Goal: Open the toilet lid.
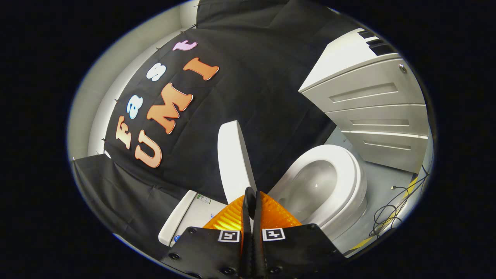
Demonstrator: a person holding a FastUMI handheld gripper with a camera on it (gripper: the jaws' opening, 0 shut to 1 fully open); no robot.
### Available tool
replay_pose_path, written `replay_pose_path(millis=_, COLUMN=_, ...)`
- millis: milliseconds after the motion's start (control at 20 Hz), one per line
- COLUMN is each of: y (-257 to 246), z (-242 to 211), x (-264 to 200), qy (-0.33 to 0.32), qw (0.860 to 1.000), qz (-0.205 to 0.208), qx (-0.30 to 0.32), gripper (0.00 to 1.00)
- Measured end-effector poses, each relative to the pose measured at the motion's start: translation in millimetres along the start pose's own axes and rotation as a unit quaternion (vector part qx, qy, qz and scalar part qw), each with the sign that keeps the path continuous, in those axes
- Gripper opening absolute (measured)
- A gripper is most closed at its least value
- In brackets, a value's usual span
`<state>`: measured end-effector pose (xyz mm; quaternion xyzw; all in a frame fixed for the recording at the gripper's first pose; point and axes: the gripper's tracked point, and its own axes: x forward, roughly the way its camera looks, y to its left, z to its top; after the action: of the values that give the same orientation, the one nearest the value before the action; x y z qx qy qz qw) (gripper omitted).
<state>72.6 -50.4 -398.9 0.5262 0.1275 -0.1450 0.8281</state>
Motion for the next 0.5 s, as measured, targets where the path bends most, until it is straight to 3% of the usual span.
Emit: replay_pose_path(millis=500, y=56, z=-20, x=-5, qy=0.007, qw=0.999, qz=0.021, qx=-0.03, gripper=0.08)
